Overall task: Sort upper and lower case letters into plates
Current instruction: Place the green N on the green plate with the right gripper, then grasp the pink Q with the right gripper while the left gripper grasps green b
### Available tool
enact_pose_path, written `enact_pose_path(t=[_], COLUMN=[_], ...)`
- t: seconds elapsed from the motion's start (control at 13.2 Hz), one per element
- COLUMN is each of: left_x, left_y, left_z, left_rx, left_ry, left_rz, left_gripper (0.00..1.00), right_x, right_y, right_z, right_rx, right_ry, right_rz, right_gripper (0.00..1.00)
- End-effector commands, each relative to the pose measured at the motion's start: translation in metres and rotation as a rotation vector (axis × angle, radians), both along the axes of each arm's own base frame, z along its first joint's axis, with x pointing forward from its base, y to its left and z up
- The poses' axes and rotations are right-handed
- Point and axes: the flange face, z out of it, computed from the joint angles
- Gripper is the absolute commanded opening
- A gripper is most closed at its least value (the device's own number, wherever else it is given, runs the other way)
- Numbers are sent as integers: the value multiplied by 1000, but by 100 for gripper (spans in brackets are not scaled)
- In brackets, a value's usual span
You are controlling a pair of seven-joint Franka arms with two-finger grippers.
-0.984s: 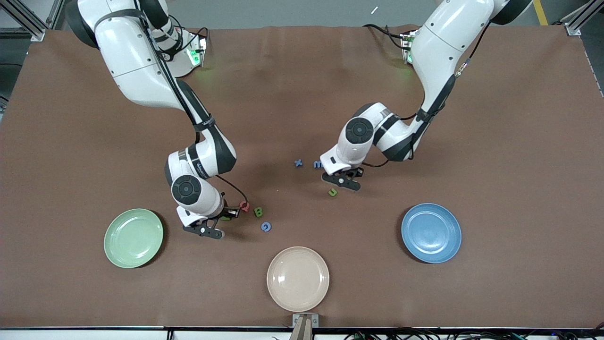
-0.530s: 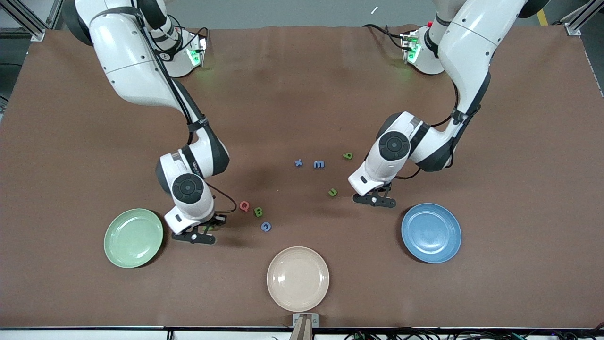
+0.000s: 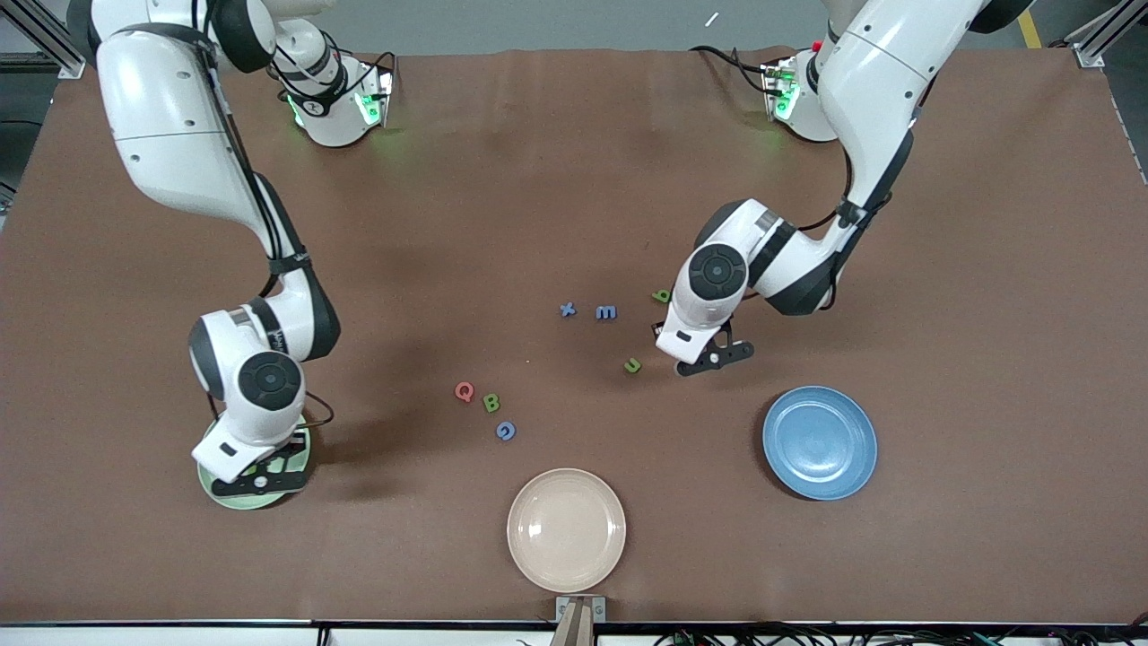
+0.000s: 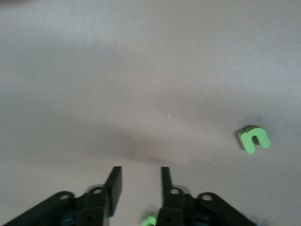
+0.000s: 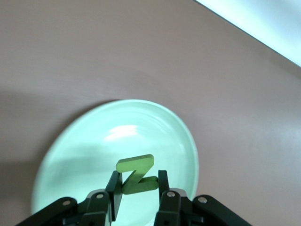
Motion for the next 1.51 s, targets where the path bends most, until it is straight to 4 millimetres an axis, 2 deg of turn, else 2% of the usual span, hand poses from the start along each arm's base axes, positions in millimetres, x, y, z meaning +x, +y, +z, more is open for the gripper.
enact_pose_path(t=[0.0,0.08,0.15,0.23,0.3,0.45,0.61,0.76,0.98,1.21,1.44], left_x=[-32,-42,-49,-56,-60,-69,-72,-71,-75,-76,-71], left_y=[-15,-20,-25,-27,-27,-27,-27,-28,-26,-27,-18], left_z=[-3,-6,-8,-11,-10,-16,-19,-21,-30,-40,-44], left_rx=[37,40,43,52,56,49,37,29,37,18,23], left_ry=[25,28,29,30,22,13,7,6,18,19,26], left_rz=[207,279,335,397,447,502,529,541,565,595,612], left_gripper=[51,51,52,52,52,51,51,51,49,48,44], right_x=[-3,-4,-5,-6,-8,-12,-22,-37,-60,-86,-102], right_y=[-10,-15,-11,-4,12,47,97,157,212,239,248], right_z=[-5,-8,-9,-9,-6,7,10,10,2,-20,-36], right_rx=[3,19,41,96,191,409,534,562,578,600,602], right_ry=[-1,0,5,11,20,34,64,33,37,48,50], right_rz=[-6,-21,-34,-70,-124,-236,-307,-409,-488,-518,-505], right_gripper=[76,79,80,80,80,80,80,80,80,80,80])
